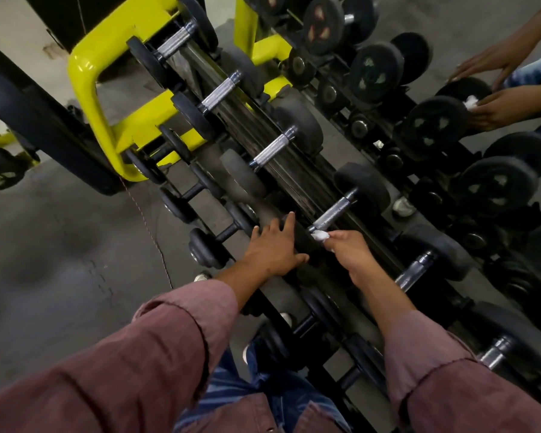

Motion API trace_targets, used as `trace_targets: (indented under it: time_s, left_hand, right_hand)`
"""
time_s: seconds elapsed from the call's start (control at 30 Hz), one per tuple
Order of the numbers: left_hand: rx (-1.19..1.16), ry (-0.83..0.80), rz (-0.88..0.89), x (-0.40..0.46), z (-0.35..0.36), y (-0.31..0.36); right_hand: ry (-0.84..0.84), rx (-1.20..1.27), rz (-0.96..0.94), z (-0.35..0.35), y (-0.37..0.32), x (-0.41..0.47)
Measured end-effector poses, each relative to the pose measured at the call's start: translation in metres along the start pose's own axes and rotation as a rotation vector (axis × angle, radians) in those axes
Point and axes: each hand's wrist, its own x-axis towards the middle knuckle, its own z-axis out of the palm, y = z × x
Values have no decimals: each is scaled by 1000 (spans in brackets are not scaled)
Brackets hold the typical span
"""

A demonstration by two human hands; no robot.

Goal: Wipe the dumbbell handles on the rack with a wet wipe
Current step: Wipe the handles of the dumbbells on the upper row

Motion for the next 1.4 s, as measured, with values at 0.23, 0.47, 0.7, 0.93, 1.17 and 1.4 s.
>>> trace_targets:
  time_s: [0.23,0.47,0.7,0.93,1.17,1.4]
  left_hand:
    - [4,144,60,0,-37,-20]
    - [-4,260,99,13,-85,-46]
    - [57,256,43,34,-116,-86]
    - [59,142,-87,64,-132,-109]
    - [50,39,-129,85,-137,-114]
    - [-37,-68,-227,97,-135,-103]
  right_hand:
    - [-53,131,-68,2,-24,-1]
    - [-63,259,-134,34,-65,-4]
    - [33,317,-120,76,-95,6]
    - [127,409,-95,110,-119,29]
    - [166,415,-92,133,-134,48]
    - [336,32,-264,142,-147,80]
